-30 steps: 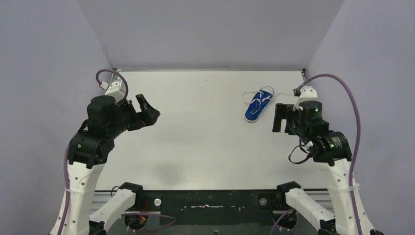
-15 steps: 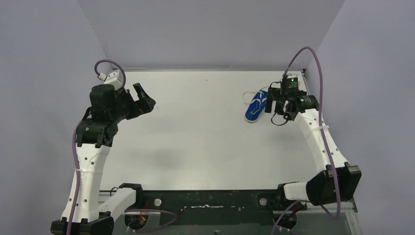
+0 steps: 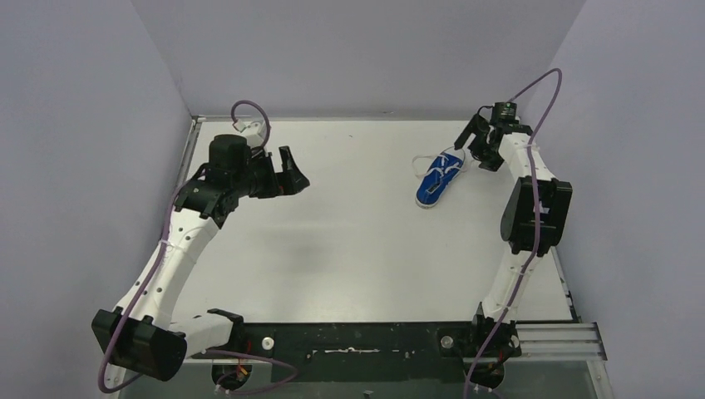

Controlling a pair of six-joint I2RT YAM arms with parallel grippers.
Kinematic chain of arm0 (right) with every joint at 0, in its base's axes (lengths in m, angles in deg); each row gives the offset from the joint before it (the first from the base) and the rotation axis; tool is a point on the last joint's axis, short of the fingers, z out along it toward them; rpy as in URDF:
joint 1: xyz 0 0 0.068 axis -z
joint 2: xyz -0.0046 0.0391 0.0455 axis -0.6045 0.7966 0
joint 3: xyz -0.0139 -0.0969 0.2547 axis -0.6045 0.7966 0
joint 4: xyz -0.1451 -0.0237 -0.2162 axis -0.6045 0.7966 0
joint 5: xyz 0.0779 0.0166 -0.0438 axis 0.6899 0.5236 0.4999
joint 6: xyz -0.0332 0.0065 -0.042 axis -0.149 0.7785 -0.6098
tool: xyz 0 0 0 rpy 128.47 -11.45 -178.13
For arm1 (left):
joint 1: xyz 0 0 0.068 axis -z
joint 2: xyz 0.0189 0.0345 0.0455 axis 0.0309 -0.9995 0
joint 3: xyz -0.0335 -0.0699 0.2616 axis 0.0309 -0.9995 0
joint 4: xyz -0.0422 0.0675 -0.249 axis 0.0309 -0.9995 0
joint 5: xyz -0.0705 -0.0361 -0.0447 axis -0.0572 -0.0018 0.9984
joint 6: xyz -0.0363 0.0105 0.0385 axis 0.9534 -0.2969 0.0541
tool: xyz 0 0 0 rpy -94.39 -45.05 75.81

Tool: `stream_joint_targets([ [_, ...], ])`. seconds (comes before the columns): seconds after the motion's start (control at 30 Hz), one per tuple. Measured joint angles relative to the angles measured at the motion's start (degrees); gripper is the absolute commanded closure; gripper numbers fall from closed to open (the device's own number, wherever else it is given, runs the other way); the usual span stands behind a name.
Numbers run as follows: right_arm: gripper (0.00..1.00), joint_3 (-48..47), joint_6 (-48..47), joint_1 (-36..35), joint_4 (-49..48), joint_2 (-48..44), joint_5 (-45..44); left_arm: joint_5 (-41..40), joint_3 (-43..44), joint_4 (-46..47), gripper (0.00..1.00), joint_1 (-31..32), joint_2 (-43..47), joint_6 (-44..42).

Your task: Tie the shoes

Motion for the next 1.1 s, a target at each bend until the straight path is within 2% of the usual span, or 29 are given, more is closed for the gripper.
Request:
stream_joint_targets([
  [0.13, 0.09, -5.2, 4.2, 1.6, -2.3, 9.7, 4.4, 1.8, -2.3, 0.6, 0.06, 2.6, 0.0, 0.6],
  [0.27, 0.09, -6.0, 6.1, 2.1, -3.2, 15.1, 7.1, 2.6, -3.5, 0.6, 0.06, 4.9, 0.1, 0.9],
  [0.43, 0.17, -6.1, 6.5, 2.1, -5.4, 15.8, 9.8, 2.8, -3.7, 0.4, 0.06, 7.3, 1.9, 1.0],
  [0.57, 0.27, -4.0, 6.4, 1.3, -7.0, 15.5, 11.3, 2.7, -3.7, -1.0, 0.06, 8.0, 4.1, 1.0],
  [0.77, 0.45, 5.7, 5.4, -2.3, -11.4, 10.5, 13.7, 2.7, -3.7, -4.2, 0.07, 8.0, 4.5, 0.8],
  [1.1, 0.48, 33.8, 9.4, -18.7, -17.4, -8.0, 17.1, 9.0, -6.6, -7.5, 0.12, 8.6, -4.0, 2.9],
])
